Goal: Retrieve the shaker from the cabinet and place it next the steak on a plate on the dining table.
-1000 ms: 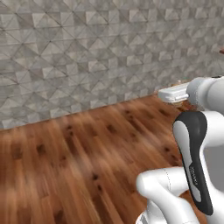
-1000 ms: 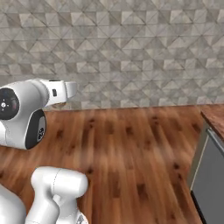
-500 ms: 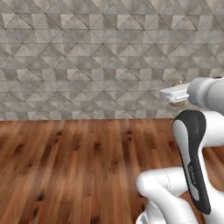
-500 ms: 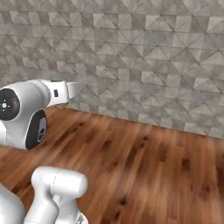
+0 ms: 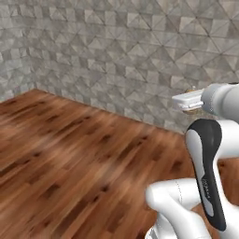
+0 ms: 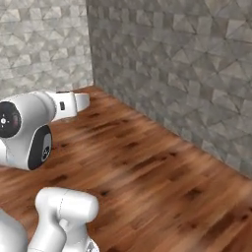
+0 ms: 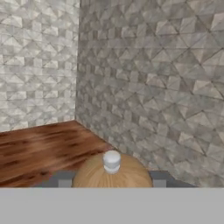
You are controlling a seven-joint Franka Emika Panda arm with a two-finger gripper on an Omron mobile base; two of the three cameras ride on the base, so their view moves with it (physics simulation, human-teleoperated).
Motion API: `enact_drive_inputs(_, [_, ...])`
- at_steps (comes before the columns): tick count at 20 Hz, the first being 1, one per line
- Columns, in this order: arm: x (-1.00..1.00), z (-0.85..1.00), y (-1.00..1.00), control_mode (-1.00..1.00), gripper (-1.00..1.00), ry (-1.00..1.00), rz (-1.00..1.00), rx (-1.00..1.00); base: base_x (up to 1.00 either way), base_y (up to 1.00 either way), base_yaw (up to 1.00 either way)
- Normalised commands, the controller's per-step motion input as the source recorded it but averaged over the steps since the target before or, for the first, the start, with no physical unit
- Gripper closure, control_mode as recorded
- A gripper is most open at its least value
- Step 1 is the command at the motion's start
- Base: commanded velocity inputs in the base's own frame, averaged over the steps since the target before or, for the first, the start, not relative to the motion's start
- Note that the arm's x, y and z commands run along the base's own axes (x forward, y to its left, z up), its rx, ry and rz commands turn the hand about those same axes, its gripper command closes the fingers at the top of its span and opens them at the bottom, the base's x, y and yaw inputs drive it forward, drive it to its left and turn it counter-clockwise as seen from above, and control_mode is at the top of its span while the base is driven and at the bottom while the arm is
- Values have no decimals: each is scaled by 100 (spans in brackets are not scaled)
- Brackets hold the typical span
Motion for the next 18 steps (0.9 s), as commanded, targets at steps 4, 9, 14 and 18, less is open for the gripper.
enact_drive_inputs(4, [0,0,0,100,100,0,0,0,100,2,72])
enact_drive_inputs(9, [0,0,0,100,100,0,0,0,100,7,67])
enact_drive_inputs(14, [0,0,0,100,100,0,0,0,100,19,58])
enact_drive_inputs(18, [0,0,0,100,100,0,0,0,100,18,53])
